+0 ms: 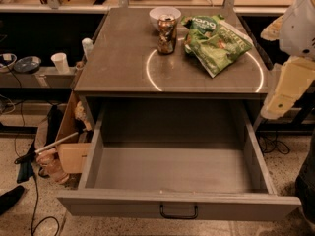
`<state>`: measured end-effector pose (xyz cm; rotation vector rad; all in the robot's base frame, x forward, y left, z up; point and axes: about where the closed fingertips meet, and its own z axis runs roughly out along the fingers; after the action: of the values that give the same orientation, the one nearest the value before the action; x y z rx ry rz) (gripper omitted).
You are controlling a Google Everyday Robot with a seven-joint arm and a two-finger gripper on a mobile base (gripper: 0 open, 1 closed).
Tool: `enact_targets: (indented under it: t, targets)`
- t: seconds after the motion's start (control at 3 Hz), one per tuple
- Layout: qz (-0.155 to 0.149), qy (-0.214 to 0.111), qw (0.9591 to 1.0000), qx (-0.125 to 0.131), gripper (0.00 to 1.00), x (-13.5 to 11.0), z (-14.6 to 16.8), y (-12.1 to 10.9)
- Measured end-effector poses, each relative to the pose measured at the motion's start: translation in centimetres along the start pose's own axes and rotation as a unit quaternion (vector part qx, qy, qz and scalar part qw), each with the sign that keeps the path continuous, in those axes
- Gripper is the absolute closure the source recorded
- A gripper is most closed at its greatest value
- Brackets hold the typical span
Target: Place orange can into top drawer
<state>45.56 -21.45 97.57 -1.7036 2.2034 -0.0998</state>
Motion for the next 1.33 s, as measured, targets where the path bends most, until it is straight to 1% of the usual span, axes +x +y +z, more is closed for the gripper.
enact_targets:
  t: [0.33, 0.67, 1.0, 1.33]
  targets:
    - [0.001, -0.017, 0.9998, 0.010, 0.00, -0.9, 1.1, -2.2]
    - [0.010, -0.040, 0.9990, 0.019, 0.00, -1.8, 2.7, -4.3]
    - [0.013, -0.059, 0.9979, 0.024, 0.00, -3.5, 4.9, -7.0]
    - [-0.003, -0.067, 0.9973, 0.029, 0.00, -7.0, 7.5, -10.2]
